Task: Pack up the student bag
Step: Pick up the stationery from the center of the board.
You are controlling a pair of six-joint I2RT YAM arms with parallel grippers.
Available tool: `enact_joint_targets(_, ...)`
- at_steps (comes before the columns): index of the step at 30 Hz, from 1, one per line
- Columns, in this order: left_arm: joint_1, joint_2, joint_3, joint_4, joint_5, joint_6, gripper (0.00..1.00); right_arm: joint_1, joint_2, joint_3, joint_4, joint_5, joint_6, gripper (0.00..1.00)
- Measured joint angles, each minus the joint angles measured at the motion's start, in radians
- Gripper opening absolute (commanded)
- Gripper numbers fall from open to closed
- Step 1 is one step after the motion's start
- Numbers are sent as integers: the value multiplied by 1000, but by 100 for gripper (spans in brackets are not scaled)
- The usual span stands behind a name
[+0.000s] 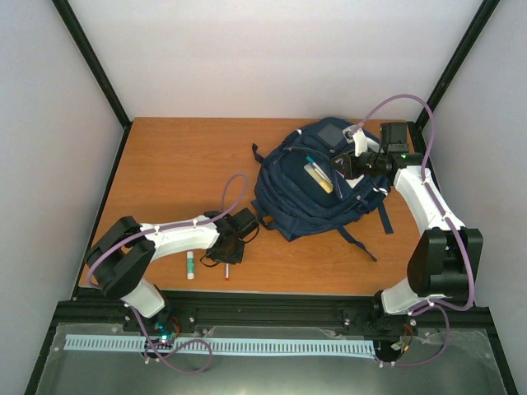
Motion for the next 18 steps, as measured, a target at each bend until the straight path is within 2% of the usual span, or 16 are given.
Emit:
enact_joint_targets(7, 8, 0, 1, 5, 28, 22, 3, 0, 0, 0, 0, 0, 0, 3)
enact_joint_targets(12, 9, -6, 1, 4, 50, 34, 1, 0, 0, 0, 0, 0, 0, 3)
enact_joint_targets(18, -6, -53, 16, 6, 158, 77, 1, 0, 0, 0, 0, 0, 0, 3)
